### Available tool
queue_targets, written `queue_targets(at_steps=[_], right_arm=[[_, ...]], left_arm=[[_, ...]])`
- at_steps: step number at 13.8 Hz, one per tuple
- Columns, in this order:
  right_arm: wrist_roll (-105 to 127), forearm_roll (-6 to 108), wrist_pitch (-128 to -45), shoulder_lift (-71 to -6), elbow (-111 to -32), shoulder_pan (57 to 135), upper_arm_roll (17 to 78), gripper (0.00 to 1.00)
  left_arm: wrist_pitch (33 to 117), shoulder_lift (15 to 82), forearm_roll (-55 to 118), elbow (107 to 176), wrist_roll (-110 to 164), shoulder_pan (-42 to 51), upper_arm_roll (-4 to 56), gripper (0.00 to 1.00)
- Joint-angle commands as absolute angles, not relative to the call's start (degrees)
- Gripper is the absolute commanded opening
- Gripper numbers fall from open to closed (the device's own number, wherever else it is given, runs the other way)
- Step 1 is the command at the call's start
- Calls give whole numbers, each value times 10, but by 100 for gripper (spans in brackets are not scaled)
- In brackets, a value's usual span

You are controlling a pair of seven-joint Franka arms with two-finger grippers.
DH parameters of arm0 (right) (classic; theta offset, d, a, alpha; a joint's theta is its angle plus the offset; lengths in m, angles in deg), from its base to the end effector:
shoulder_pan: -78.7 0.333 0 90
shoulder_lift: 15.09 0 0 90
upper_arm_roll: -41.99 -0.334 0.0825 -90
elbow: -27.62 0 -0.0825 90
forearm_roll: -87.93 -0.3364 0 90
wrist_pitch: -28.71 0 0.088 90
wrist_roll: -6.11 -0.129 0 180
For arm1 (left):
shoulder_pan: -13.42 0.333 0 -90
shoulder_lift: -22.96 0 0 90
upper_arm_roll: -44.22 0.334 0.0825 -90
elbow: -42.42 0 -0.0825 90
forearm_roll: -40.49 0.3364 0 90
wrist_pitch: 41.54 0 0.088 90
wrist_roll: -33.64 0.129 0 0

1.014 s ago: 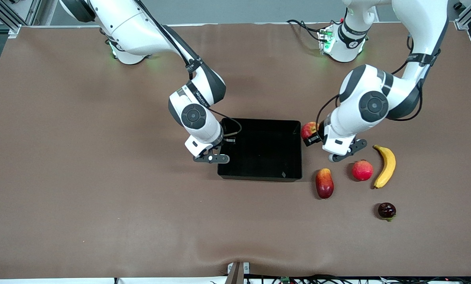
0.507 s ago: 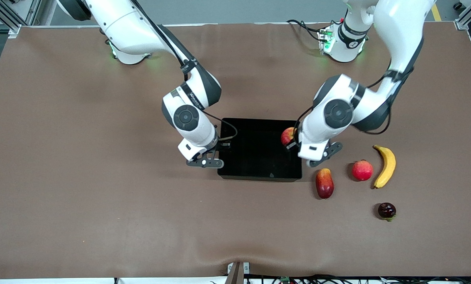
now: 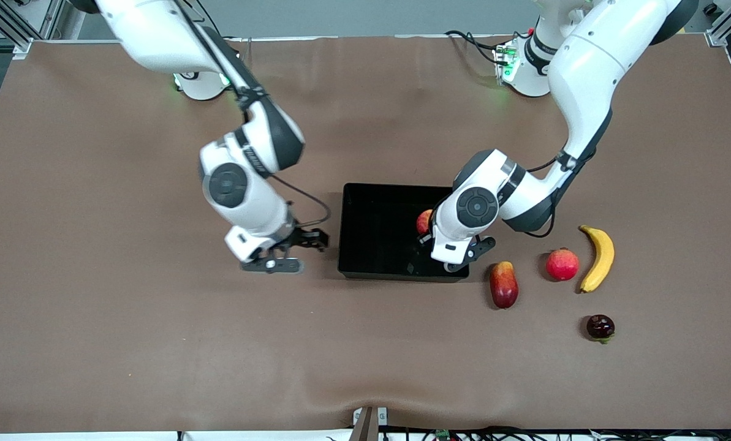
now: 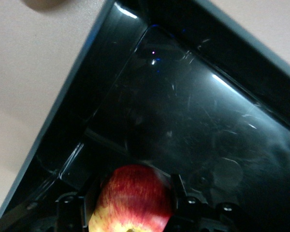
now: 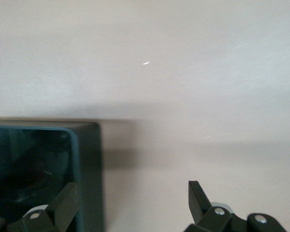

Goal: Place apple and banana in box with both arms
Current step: 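Lower the red apple into the box and open the left gripper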

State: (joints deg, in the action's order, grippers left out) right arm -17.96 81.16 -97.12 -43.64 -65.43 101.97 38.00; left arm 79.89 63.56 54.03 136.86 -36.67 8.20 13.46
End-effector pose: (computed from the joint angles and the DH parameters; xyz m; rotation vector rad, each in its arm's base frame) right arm 0.5862 0.3018 0.3600 -2.9910 0.0295 -0.0151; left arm 0.5510 -0.3257 0.2547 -3.0002 -0.8403 0.3132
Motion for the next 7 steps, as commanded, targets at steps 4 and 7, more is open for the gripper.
queue_targets(at_steps=[4, 7], right_arm=[[-39, 812, -880, -310, -751, 921, 370, 100], [-36, 812, -856, -279, -751, 891, 372, 100]], left_arm=[[812, 662, 557, 1354, -376, 77, 135, 55], [813, 658, 566, 1353, -377, 79, 135, 100]])
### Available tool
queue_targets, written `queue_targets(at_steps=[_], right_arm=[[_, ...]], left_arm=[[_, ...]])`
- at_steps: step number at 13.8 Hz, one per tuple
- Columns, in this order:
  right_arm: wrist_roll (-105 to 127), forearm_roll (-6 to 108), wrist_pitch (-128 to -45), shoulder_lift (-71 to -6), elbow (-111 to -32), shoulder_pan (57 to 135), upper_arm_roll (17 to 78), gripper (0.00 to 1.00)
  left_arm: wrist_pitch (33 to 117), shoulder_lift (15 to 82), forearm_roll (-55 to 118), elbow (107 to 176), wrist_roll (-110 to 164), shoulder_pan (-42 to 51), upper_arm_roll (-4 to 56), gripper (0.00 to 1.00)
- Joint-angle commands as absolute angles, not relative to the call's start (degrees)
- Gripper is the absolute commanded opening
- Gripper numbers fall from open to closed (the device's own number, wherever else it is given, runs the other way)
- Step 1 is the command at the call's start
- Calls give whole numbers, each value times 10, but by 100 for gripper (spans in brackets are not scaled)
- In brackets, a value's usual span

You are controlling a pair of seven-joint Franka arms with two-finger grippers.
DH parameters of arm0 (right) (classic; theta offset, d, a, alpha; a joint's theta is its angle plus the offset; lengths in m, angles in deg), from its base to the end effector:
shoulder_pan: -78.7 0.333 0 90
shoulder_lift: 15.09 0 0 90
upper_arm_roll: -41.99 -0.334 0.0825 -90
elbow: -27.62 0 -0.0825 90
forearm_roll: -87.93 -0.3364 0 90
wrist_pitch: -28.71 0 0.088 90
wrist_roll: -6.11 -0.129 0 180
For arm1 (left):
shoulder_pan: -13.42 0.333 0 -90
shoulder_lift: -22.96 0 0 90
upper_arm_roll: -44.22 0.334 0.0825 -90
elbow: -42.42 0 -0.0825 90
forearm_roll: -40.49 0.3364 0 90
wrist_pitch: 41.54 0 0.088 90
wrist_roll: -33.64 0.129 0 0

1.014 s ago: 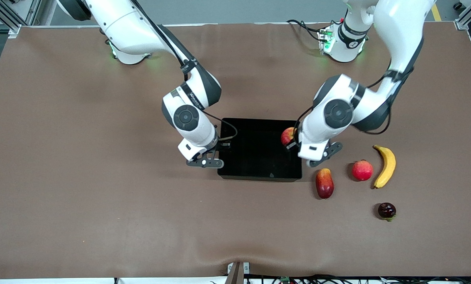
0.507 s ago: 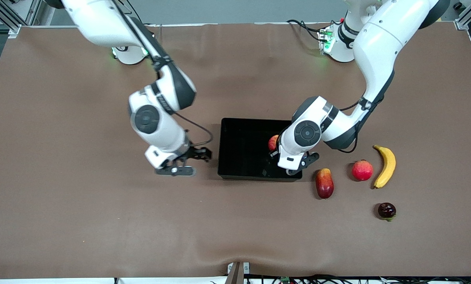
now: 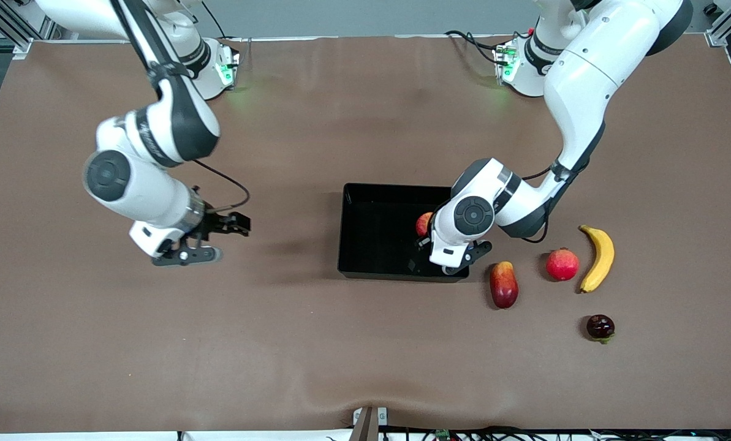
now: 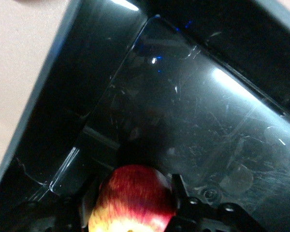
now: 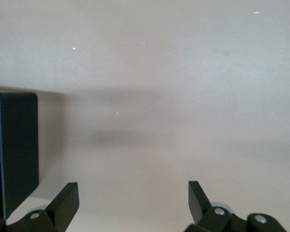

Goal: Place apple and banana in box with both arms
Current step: 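Retract the right gripper while the left gripper moves to the banana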

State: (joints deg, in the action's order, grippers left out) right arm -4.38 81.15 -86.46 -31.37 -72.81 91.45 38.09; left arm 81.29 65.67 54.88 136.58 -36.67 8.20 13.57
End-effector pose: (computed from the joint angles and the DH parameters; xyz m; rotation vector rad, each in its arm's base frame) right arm 0.5684 0.1763 0.4227 -3.0236 -0.0805 0.0837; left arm 0.5533 -0.3259 0.2363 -3.0029 -0.8368 0.3234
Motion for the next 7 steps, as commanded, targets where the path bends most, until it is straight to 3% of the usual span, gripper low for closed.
queue_targets(at_steps=[1, 7], right_arm=[[-34, 813, -844, -271, -751, 875, 371, 100], [83, 813, -738, -202, -747, 777, 372, 100]], left_arm=[[813, 653, 566, 1353, -377, 81, 135, 100], [772, 578, 563, 1332, -364, 105, 135, 100]])
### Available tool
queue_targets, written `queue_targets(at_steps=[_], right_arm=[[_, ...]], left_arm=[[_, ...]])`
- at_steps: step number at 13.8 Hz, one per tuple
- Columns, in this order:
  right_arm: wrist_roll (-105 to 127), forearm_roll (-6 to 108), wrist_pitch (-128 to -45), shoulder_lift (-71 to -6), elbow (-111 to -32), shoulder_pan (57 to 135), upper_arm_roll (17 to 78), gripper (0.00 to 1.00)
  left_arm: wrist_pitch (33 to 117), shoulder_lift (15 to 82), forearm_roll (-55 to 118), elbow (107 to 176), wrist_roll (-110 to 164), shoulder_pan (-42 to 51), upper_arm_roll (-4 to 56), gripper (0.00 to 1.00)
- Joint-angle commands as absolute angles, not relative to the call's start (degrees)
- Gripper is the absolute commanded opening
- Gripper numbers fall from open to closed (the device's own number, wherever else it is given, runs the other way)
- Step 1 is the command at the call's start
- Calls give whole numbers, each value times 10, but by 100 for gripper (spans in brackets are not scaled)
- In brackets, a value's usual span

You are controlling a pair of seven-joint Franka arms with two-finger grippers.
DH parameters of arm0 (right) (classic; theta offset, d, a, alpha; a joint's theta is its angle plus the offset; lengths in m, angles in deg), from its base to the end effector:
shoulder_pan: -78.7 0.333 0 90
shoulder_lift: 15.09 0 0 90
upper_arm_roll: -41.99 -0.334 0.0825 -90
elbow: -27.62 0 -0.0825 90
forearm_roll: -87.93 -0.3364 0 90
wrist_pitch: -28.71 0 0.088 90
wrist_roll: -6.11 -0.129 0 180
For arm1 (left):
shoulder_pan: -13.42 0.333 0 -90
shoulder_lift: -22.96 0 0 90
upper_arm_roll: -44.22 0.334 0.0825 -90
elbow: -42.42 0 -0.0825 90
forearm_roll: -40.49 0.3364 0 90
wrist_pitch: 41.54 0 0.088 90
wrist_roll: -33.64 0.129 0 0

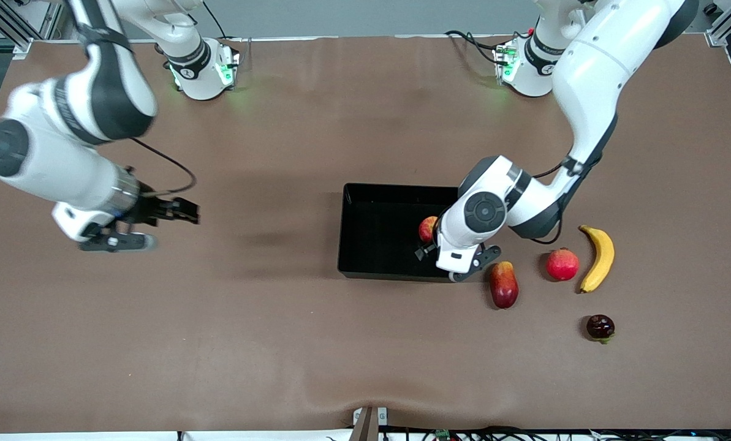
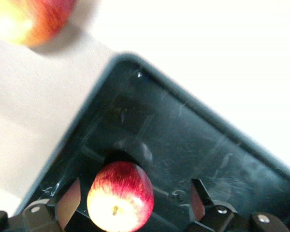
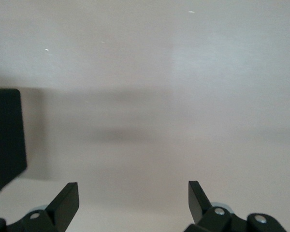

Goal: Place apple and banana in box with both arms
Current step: 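Retract the right gripper while the left gripper moves to the banana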

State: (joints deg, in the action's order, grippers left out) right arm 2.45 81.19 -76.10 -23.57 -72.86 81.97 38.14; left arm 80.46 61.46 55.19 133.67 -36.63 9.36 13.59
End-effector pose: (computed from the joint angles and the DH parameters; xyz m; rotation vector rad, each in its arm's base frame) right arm 0.5489 0.0787 0.4858 -3.0235 -0.0390 0.1262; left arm 0.5791 -0.3145 0.2970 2.9713 0.8715 -0.1679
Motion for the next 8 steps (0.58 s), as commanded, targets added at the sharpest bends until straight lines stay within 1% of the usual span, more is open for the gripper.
queue_targets(at_steps=[1, 3, 4, 6, 8], right_arm=[[114, 813, -718, -192, -747, 762, 372, 100], [132, 813, -670, -170, -741, 747, 372, 100], [131, 813, -644, -160, -734, 748, 372, 100], [126, 818, -609, -141, -726, 753, 368, 100], [125, 818, -595, -125, -721, 754, 365, 100]], left_arm=[[743, 575, 566, 1310, -360, 108, 133, 100], [682, 561, 564, 1264, -330, 117, 133, 100], [658, 550, 560, 1252, -309, 131, 131, 100], [632, 528, 559, 1254, -263, 155, 132, 100], [589, 528, 562, 1258, -211, 182, 133, 100]])
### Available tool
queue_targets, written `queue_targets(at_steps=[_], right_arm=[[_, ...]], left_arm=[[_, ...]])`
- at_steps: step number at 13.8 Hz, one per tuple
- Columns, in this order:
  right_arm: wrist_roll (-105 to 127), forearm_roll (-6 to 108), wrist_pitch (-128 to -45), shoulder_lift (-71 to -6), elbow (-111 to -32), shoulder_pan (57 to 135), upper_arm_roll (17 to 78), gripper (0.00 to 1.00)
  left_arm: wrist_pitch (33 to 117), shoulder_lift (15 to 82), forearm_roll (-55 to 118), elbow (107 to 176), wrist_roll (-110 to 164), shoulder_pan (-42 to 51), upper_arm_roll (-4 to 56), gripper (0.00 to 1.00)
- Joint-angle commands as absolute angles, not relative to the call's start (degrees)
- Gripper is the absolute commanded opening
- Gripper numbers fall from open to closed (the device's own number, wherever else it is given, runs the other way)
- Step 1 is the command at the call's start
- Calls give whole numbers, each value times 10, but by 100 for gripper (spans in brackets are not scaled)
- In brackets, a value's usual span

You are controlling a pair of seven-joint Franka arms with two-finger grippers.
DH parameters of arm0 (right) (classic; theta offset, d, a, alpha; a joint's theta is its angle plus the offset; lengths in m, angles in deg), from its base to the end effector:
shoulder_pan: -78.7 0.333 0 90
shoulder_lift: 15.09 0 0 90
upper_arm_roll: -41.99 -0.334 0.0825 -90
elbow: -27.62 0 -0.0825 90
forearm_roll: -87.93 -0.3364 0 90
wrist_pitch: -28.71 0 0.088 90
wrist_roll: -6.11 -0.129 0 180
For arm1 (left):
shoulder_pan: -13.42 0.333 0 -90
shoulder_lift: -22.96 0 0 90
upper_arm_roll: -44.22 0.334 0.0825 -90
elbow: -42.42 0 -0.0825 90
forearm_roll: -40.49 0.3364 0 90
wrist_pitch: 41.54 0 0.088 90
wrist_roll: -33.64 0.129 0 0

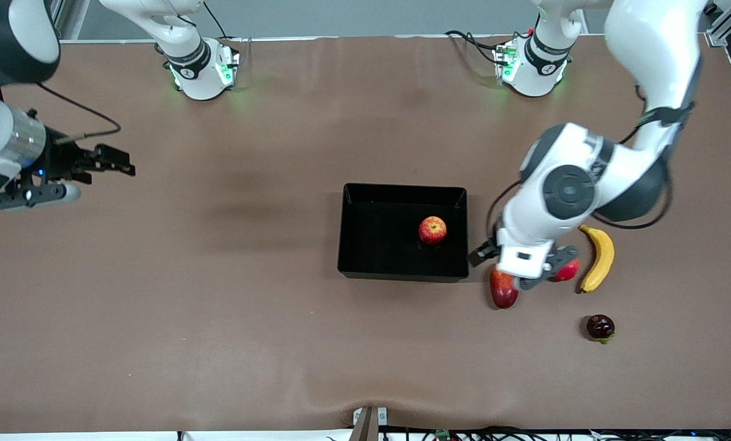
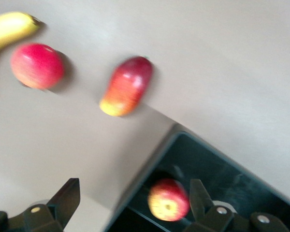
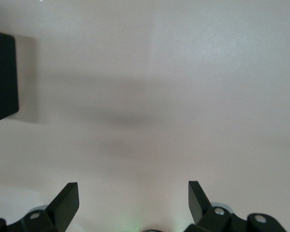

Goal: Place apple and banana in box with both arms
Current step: 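Retract the right gripper while the left gripper moves to the banana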

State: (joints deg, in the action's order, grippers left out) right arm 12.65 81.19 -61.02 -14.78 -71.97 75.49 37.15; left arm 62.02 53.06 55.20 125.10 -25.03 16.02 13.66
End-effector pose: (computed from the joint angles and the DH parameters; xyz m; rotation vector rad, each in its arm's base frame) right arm 0.4909 0.0293 0.5537 -3.0012 -0.2003 0.2435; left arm 0.6068 -0.2210 0.4185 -2.9887 -0.7836 0.1127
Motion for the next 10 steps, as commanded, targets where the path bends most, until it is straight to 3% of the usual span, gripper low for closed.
queue_targets(at_steps=[1, 6, 10], right_arm=[[125, 819, -580, -120, -716, 755, 365, 100], [119, 839, -511, -124, -629, 755, 364, 100], [110, 854, -505, -123, -601, 764, 368, 100]], left_arm=[[585, 534, 568, 1264, -190, 195, 135, 100], [593, 578, 646, 1287, -71, 287, 136, 100], [667, 581, 646, 1351, 95, 383, 135, 100]])
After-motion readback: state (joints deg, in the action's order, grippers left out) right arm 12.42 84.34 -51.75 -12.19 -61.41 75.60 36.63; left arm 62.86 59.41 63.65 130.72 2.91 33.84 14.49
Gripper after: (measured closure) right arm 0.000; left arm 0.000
